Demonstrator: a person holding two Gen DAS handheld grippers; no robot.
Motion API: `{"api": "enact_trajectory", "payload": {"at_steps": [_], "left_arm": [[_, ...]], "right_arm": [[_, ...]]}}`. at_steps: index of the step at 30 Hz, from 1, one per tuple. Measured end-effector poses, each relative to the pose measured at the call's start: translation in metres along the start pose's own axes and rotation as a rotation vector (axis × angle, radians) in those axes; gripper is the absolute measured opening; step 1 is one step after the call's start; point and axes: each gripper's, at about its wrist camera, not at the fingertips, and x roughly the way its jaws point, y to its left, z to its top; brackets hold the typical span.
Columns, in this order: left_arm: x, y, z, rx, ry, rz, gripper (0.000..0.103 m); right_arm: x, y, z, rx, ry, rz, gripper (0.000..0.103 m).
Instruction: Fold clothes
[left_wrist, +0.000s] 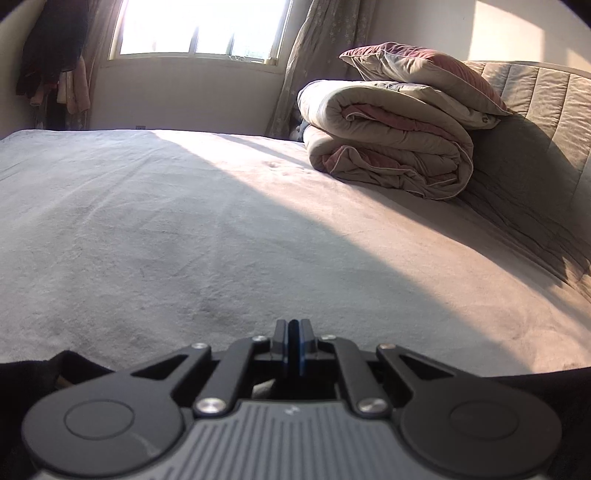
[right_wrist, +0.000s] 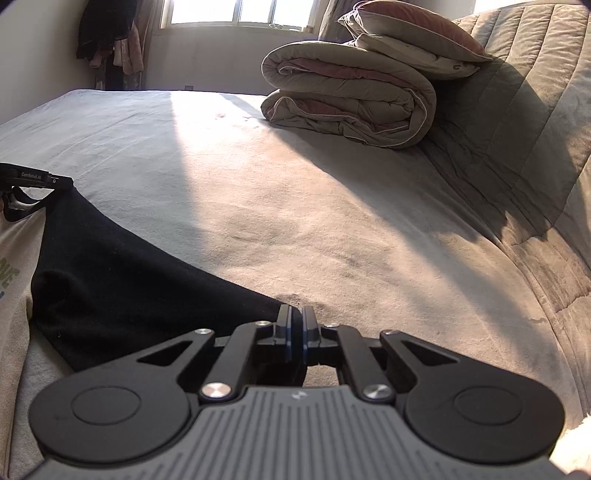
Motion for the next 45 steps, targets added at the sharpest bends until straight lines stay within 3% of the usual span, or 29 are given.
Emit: {"api": "enact_trajectory", "payload": {"at_steps": [11,18,21,22,23,25,31,35,41,42,45], "left_arm": [[0.012,-0.008,-0.008,0.046,0.017,0.047,0.005],[0.012,-0.029,-0.011,0.158,0.02,0.123,0.008],[0.003,-0.039,-0.008,0.194,0.014,0.143,0.027],[-0.003,-0.043,-0.007,0.195,0.004,0.143,0.041],[-0.01,-0.047,-0.006,0.188,-0.013,0.126,0.047],[-0.023,-0.057,-0.005,0.185,-0.018,0.08,0.048],[-0.045,-0.095,-0.023,0.185,0.05,-0.06,0.048],[-0.051,-0.119,-0.041,0.216,0.067,-0.098,0.048],[-0.041,-0.122,-0.056,0.168,0.118,-0.131,0.053],[-0.04,-0.122,-0.061,0.168,0.11,-0.126,0.053],[-0.038,-0.124,-0.071,0.183,0.083,-0.118,0.057]], "right_arm": [[0.051,-0.018,0.015,-0.002,0.05,-0.067,0.005],[0.092,-0.024,0.012,0.058,0.107,-0.064,0.005],[0.085,-0.029,0.016,0.111,0.105,-0.03,0.015],[0.08,-0.033,0.018,0.139,0.109,-0.008,0.022],[0.073,-0.037,0.019,0.164,0.109,0.012,0.036],[0.055,-0.045,0.022,0.198,0.097,0.048,0.048],[0.011,-0.059,0.007,0.35,0.194,0.165,0.048],[-0.007,-0.047,-0.012,0.367,0.282,0.203,0.048],[-0.013,-0.028,-0.032,0.348,0.365,0.214,0.047],[-0.011,-0.025,-0.035,0.339,0.376,0.217,0.044],[-0.007,-0.017,-0.035,0.262,0.408,0.197,0.018]]}}
